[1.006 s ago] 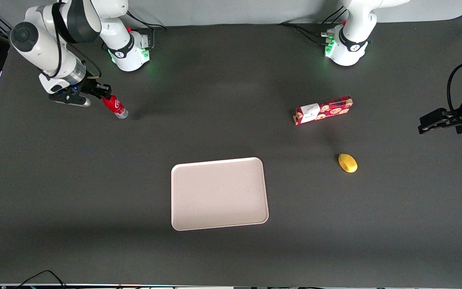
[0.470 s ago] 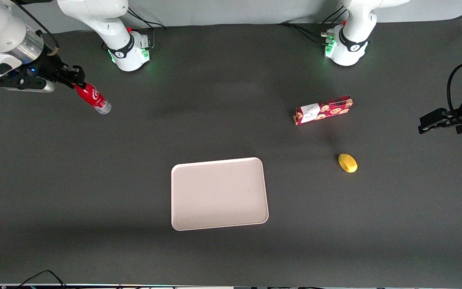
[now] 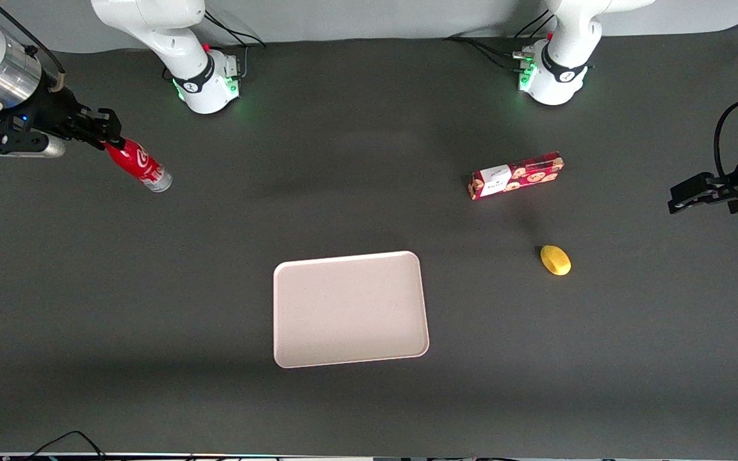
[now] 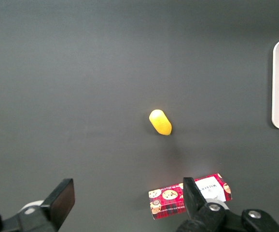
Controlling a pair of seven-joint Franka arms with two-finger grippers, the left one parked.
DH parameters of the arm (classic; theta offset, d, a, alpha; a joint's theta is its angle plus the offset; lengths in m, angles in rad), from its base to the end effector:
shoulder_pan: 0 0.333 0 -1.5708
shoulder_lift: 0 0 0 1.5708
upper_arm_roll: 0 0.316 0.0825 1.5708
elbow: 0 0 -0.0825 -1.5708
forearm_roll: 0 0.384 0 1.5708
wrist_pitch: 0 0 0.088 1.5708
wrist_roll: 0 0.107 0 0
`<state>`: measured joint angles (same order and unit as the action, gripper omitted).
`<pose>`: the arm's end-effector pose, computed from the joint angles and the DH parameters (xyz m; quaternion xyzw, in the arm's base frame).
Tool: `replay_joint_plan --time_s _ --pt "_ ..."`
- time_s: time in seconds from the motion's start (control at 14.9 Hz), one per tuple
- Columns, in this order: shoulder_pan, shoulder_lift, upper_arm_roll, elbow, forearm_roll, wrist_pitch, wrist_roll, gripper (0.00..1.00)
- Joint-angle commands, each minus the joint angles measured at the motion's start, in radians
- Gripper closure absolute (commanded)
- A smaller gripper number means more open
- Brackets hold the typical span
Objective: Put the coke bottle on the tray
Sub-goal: 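Lift the bottle and carry it toward the white tray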
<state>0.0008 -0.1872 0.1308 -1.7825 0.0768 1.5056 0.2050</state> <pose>0.4806 0.0782 0.6167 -0.9979 0.0376 0.0493 0.0183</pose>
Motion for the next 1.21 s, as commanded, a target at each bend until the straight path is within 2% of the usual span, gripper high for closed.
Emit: replay_joint_plan --time_s 0.0,0.13,0.34,0.67,0.94,1.14 --pt "0.151 0.188 -0.014 0.228 0.008 -0.025 0.126 1.00" --pt "0.205 0.328 -0.016 0.369 0.003 -0.007 0.177 1.00" --pt "0.234 0.520 -0.016 0.511 0.001 0.069 0.180 1.00" --pt "0.260 0.676 -0.014 0.522 -0.003 0.270 0.175 1.00" --pt "0.289 0.781 -0.014 0.525 -0.069 0.361 0.180 1.00" --pt "0.301 0.842 -0.014 0.523 -0.084 0.427 0.198 1.00"
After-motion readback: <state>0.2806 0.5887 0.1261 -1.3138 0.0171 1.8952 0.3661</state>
